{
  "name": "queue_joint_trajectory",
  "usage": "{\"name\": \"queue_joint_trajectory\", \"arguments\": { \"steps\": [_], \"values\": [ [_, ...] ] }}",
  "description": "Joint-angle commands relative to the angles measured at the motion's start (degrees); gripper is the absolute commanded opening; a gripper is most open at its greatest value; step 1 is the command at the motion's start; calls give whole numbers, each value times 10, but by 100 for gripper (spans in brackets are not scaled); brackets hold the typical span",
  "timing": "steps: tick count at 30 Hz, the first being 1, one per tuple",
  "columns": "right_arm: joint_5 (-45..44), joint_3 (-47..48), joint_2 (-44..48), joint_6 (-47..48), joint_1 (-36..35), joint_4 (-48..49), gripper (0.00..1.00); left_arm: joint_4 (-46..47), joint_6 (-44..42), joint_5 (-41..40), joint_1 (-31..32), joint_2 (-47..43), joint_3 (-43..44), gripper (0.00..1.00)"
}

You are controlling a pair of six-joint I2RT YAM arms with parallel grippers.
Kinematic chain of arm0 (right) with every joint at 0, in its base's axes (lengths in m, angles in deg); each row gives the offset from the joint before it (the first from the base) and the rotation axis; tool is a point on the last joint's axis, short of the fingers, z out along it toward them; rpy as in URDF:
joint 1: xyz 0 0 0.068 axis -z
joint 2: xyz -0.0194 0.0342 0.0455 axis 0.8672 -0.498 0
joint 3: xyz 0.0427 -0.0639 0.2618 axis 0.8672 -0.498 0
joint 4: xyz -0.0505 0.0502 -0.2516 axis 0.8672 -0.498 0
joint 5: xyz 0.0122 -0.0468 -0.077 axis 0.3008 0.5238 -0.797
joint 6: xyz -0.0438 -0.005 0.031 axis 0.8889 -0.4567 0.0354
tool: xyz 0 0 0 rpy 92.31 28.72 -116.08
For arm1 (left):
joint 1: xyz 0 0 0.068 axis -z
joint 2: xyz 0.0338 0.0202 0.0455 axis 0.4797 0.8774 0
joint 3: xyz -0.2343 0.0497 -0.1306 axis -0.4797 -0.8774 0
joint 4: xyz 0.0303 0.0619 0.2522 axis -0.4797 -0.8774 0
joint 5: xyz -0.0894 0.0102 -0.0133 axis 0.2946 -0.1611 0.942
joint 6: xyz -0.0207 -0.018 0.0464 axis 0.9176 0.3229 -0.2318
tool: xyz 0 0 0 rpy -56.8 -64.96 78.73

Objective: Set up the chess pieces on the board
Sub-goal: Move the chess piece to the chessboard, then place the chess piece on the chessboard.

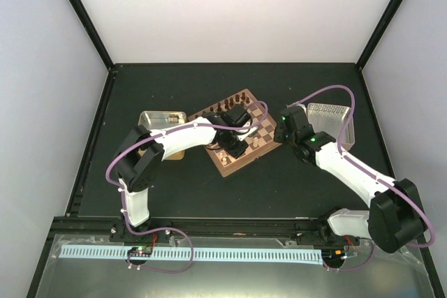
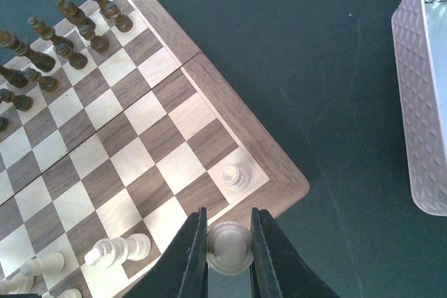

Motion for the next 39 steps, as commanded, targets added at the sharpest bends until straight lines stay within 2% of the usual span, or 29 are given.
{"name": "queue_joint_trajectory", "arguments": {
  "steps": [1, 5, 8, 17, 21, 25, 31, 39],
  "values": [
    [1, -6, 16, 2, 3, 14, 7, -13, -6, -5, 6, -21, -5, 15],
    [8, -7, 19, 6, 3, 18, 7, -10, 3, -3, 5, -19, 6, 29],
    [10, -6, 23, 9, 3, 20, 8, -12, 9, -1, 3, -18, 26, 35],
    [20, -4, 32, 25, 0, 19, 9, -19, 29, 20, -13, -44, 62, 39],
    [15, 8, 30, 56, -31, 32, 10, -5, 52, 27, -39, -85, 55, 39],
    [-10, 31, 11, 96, -90, 46, 10, 37, 96, 26, -81, -144, 13, 39],
    [-62, 59, -54, 130, -174, 62, 10, 84, 162, 21, -165, -238, -94, 40],
    [-109, 61, -126, 114, -211, 89, 10, 76, 170, 23, -215, -301, -167, 41]
  ]
}}
